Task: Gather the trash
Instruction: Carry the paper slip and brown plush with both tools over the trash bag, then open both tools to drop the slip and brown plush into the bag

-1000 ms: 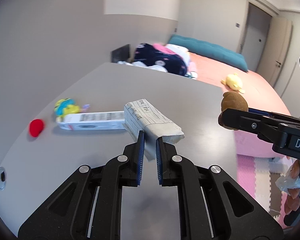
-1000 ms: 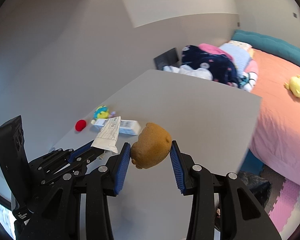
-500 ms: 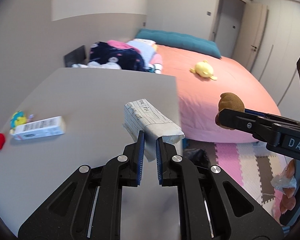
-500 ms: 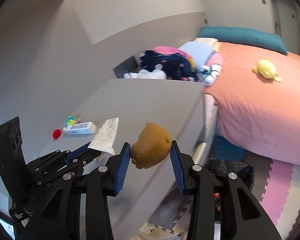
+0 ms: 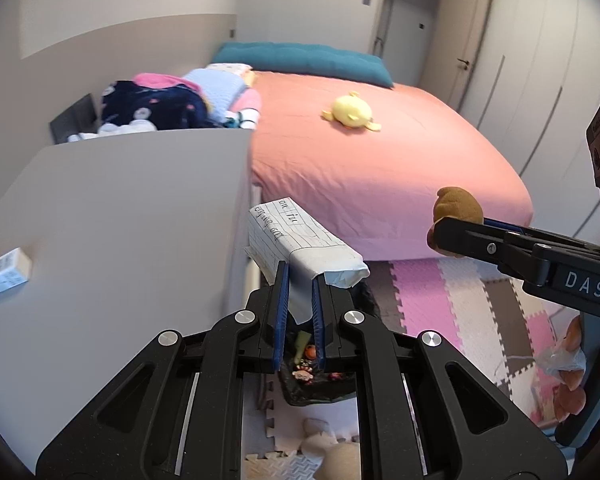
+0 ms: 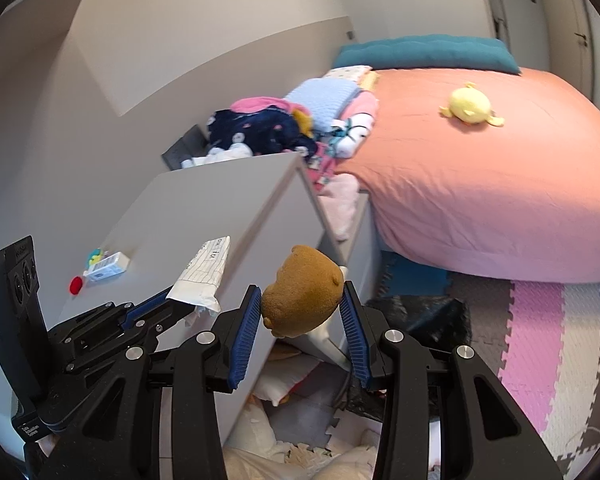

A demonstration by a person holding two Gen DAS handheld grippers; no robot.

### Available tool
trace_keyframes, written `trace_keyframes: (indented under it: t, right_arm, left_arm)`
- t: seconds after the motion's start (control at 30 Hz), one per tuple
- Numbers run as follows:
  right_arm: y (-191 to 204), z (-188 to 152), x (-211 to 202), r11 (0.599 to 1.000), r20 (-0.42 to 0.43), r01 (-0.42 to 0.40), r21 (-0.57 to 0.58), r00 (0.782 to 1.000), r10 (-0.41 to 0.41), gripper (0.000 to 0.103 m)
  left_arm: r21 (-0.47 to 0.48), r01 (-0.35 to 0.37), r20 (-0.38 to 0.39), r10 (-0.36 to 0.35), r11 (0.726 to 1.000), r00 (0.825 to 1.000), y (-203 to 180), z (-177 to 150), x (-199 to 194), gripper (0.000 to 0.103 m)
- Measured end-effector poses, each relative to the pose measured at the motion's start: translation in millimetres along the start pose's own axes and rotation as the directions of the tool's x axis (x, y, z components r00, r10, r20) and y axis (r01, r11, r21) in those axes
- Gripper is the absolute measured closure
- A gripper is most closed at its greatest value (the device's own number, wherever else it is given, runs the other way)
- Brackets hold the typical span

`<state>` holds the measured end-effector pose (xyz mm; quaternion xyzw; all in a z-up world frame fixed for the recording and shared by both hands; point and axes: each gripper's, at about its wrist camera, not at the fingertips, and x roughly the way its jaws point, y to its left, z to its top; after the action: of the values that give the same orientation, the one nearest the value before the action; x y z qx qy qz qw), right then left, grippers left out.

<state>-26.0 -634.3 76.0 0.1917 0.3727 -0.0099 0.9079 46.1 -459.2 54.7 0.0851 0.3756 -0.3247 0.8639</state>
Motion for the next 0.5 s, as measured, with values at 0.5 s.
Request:
trace_keyframes:
  t: [0.5]
  right_arm:
    - [-53.8,-7.1,-17.1,0.996,0.003,0.062,0.070,0.998,-0.062,0.061]
  left_arm:
    - [0.070,0.085,-0.053,-0.081,0.994,0.995,-46.1,5.3,34.4,0.092]
